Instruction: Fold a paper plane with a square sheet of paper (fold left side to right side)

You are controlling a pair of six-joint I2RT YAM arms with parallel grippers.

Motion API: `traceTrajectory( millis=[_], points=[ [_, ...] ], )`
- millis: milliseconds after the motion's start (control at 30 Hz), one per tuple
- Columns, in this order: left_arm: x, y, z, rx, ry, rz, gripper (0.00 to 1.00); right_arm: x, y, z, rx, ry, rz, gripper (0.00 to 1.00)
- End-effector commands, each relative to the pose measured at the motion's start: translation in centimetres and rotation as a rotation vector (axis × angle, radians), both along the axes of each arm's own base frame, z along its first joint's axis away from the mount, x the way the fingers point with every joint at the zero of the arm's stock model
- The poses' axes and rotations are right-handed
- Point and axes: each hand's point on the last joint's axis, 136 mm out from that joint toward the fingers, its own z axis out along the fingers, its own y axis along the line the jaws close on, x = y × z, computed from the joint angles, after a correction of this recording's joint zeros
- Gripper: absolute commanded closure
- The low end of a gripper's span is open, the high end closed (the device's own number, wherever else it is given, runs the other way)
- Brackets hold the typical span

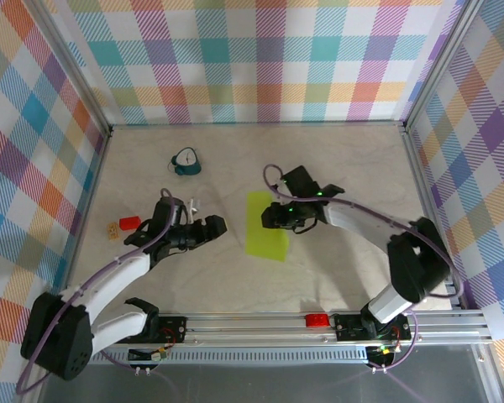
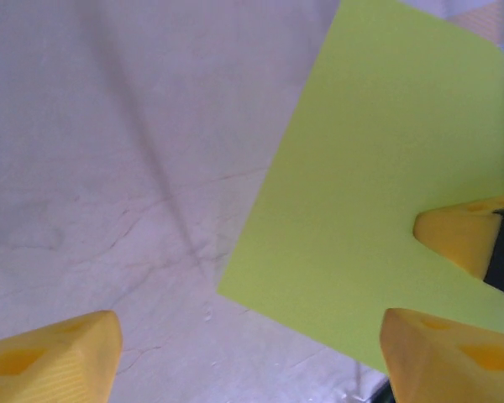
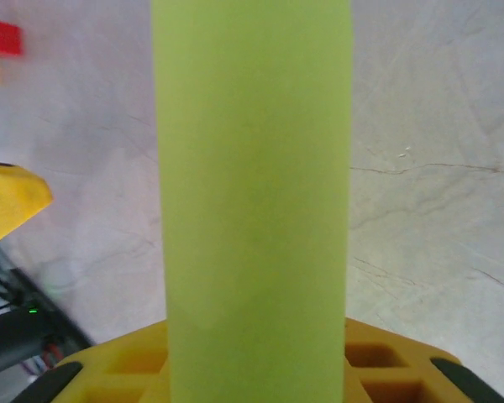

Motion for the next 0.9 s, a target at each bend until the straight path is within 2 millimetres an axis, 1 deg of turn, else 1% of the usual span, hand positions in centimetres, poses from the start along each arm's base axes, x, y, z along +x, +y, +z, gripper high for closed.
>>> traceTrajectory(
  millis=[0, 67, 133, 200, 267, 333, 467, 567, 633, 767, 800, 867],
  points=[
    [-1.0, -1.4, 3.8, -0.136, -0.147, -0.125, 0.13, -1.1, -0.2, 4.5, 0.164, -0.063, 0.059, 0.69],
    [-1.4, -2.6, 7.1, -0.246, -0.249, -0.193, 0.08, -2.2, -0.3, 7.0, 0.232, -0.11, 0.105, 0.69],
    [-1.8, -3.2, 9.5, -0.318, -0.319, -0.241, 0.04, -3.5, -0.3, 9.3, 0.292, -0.151, 0.154, 0.7],
    [-2.2, -3.7, 11.1, -0.366, -0.369, -0.288, 0.03, -4.6, -0.1, 11.4, 0.351, -0.171, 0.196, 0.7],
    [-2.7, -4.2, 12.2, -0.401, -0.392, -0.338, 0.01, -5.7, 0.1, 13.4, 0.415, -0.178, 0.24, 0.7],
    [-2.9, -4.6, 12.7, -0.422, -0.397, -0.378, 0.01, -6.5, 0.4, 14.9, 0.472, -0.18, 0.274, 0.71],
    [-3.3, -5.1, 13.7, -0.461, -0.413, -0.429, 0.0, -8.0, 1.7, 17.1, 0.573, -0.168, 0.348, 0.72],
    [-3.5, -5.5, 14.1, -0.468, -0.415, -0.456, 0.0, -8.7, 2.9, 18.2, 0.62, -0.175, 0.403, 0.72],
    [-3.7, -5.8, 14.4, -0.476, -0.421, -0.477, 0.0, -8.6, 3.6, 18.4, 0.627, -0.179, 0.421, 0.72],
    [-4.2, -6.3, 14.8, -0.485, -0.424, -0.509, 0.02, -7.9, 4.0, 17.5, 0.596, -0.176, 0.423, 0.72],
    [-4.2, -6.4, 14.9, -0.486, -0.425, -0.512, 0.04, -7.7, 4.0, 17.2, 0.585, -0.178, 0.42, 0.72],
    [-4.3, -6.5, 15.0, -0.487, -0.425, -0.517, 0.11, -7.2, 4.0, 16.5, 0.553, -0.184, 0.405, 0.72]
  ],
)
